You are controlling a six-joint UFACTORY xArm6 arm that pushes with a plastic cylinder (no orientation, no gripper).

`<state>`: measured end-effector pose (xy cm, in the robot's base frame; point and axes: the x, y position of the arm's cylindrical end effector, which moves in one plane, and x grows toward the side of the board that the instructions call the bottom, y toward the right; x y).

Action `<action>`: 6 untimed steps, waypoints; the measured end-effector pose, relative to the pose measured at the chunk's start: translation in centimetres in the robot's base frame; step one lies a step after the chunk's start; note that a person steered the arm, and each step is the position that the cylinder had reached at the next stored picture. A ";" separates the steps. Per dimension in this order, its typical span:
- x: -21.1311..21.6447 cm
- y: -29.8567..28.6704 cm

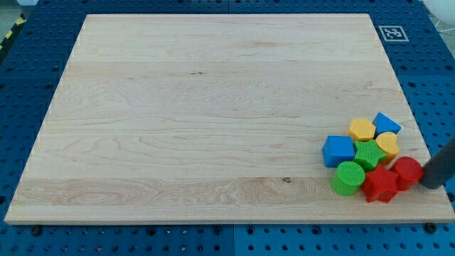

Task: Move the group of blocks slightly up

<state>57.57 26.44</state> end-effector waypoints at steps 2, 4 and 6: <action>3.3 2.7; 4.3 -2.4; 2.2 -7.6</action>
